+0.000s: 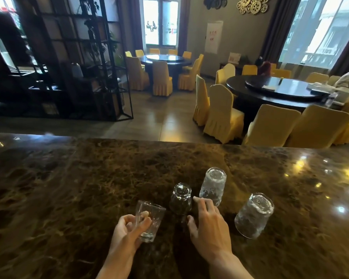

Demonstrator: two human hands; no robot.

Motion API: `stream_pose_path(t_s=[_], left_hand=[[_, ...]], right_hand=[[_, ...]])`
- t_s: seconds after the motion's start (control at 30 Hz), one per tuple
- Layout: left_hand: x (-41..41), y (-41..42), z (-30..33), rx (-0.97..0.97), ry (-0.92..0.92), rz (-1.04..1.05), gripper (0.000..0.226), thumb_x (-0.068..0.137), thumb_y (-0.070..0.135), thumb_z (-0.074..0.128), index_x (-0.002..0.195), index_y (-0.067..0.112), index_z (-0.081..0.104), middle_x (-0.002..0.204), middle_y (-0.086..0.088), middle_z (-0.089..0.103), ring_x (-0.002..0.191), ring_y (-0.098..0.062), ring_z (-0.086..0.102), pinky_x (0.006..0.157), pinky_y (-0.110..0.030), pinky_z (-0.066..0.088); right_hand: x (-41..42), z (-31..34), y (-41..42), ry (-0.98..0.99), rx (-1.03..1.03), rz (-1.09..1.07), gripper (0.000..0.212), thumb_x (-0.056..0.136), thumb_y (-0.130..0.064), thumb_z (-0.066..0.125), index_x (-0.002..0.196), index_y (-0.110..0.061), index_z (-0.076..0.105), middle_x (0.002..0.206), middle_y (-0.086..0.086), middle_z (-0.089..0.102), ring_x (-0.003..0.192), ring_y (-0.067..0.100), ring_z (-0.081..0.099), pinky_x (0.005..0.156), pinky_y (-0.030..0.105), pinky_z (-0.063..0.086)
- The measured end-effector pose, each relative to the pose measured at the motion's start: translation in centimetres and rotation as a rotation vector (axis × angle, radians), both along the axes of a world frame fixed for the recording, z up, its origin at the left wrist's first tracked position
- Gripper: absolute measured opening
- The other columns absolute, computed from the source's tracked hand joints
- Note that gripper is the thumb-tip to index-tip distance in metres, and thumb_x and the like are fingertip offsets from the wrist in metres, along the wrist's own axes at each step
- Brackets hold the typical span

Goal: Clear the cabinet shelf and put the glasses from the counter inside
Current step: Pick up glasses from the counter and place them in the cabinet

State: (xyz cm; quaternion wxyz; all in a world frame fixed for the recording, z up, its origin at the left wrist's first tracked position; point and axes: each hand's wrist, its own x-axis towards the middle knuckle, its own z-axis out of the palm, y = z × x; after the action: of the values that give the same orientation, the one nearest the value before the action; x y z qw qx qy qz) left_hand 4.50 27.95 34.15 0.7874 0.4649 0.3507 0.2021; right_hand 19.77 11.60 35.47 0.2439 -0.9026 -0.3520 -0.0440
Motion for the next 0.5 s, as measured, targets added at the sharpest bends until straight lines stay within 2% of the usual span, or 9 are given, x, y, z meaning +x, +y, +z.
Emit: stream_pose_path(t_s=[0.1, 0.17, 0.23, 0.3, 0.37, 0.5], left_hand=[[0.1, -0.5, -0.6, 0.084, -0.027, 0.024, 0.099, 0.042, 0.029, 0.099, 0.129, 0.022, 0.051, 0.125, -0.009, 0.066, 0.105, -0.026, 0.073, 0.085, -0.047, 0.059], [0.3, -1.3, -0.8, 0.242, 0.008, 0.000, 0.107, 0.040, 0.034, 0.097, 0.136, 0.033, 0.051, 0.127, -0.002, 0.064, 0.105, -0.018, 0.073, 0.083, -0.040, 0.060], [0.5, -2.0, -1.7, 0.384, 0.051, 0.007, 0.102, 0.045, 0.030, 0.097, 0.137, 0.035, 0.052, 0.127, 0.000, 0.066, 0.106, -0.012, 0.072, 0.075, -0.029, 0.061], [0.9, -2.5, -2.7, 0.504, 0.076, 0.039, 0.093, 0.054, 0.017, 0.098, 0.133, 0.033, 0.052, 0.134, 0.002, 0.059, 0.111, -0.009, 0.068, 0.076, -0.019, 0.058], [1.2, -2.9, -3.2, 0.613, 0.104, 0.055, 0.089, 0.057, 0.013, 0.097, 0.127, 0.038, 0.049, 0.136, 0.009, 0.053, 0.115, -0.007, 0.063, 0.081, -0.014, 0.054], [1.5, -3.1, -3.7, 0.735, 0.162, 0.056, 0.089, 0.053, 0.029, 0.096, 0.122, 0.042, 0.040, 0.126, 0.017, 0.055, 0.119, -0.008, 0.060, 0.099, -0.028, 0.049]], right_hand=[[0.4, 0.8, 1.3, -0.063, 0.031, 0.041, 0.060, 0.089, -0.035, 0.066, 0.141, -0.030, 0.038, 0.134, -0.008, 0.049, 0.114, 0.011, 0.058, 0.088, 0.027, 0.057], [0.8, 1.4, 2.1, -0.109, 0.001, 0.072, 0.071, 0.085, -0.029, 0.072, 0.145, -0.029, 0.035, 0.142, -0.003, 0.045, 0.122, 0.016, 0.055, 0.091, 0.031, 0.058], [1.3, 1.8, 3.1, -0.148, -0.094, 0.123, 0.087, 0.081, -0.023, 0.076, 0.151, -0.030, 0.025, 0.156, 0.003, 0.033, 0.138, 0.024, 0.043, 0.102, 0.036, 0.054], [1.8, 2.2, 3.9, -0.165, -0.187, 0.181, 0.101, 0.079, -0.016, 0.077, 0.156, -0.034, 0.014, 0.164, 0.006, 0.017, 0.151, 0.029, 0.024, 0.112, 0.042, 0.044], [2.4, 2.2, 4.6, -0.156, -0.249, 0.223, 0.107, 0.078, -0.012, 0.077, 0.157, -0.037, 0.010, 0.167, 0.007, 0.007, 0.155, 0.032, 0.010, 0.118, 0.046, 0.036], [3.3, 1.9, 5.5, -0.111, -0.333, 0.226, 0.108, 0.079, -0.015, 0.080, 0.157, -0.041, 0.009, 0.168, 0.008, 0.006, 0.155, 0.032, 0.008, 0.121, 0.046, 0.030]])
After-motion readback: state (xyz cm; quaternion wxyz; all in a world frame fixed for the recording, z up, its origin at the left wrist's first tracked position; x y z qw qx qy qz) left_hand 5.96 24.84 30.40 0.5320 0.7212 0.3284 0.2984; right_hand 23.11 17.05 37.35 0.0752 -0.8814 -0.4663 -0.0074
